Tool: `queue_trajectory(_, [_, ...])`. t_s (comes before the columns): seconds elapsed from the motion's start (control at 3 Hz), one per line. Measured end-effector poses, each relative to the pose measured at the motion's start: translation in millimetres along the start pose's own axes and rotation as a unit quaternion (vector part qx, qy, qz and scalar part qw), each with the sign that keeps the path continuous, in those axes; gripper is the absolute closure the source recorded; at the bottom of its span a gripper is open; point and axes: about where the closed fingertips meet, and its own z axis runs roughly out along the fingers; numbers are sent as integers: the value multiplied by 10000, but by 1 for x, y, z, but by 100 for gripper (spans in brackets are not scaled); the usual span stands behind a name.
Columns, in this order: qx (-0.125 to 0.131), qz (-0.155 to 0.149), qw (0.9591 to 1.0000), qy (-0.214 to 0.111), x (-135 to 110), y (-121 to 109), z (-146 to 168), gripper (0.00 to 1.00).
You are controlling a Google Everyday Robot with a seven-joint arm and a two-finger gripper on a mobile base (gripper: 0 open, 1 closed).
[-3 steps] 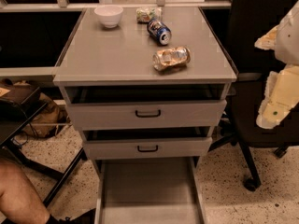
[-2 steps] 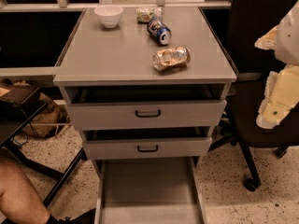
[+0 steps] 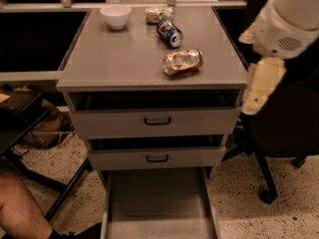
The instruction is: Place orange can into bottom drawer
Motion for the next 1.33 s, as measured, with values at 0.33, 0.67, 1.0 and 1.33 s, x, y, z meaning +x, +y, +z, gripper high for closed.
queue_trajectory(0.33, [-17, -256, 9997, -54, -28, -45, 33, 0])
queue_trajectory(0.67, [-64, -244, 9995, -164, -45, -86, 71, 0])
queue_trajectory(1.0, [-64, -244, 9995, -165, -45, -86, 71, 0])
queue_trajectory(1.33, [-6, -221, 9988, -430, -50, -97, 80, 0])
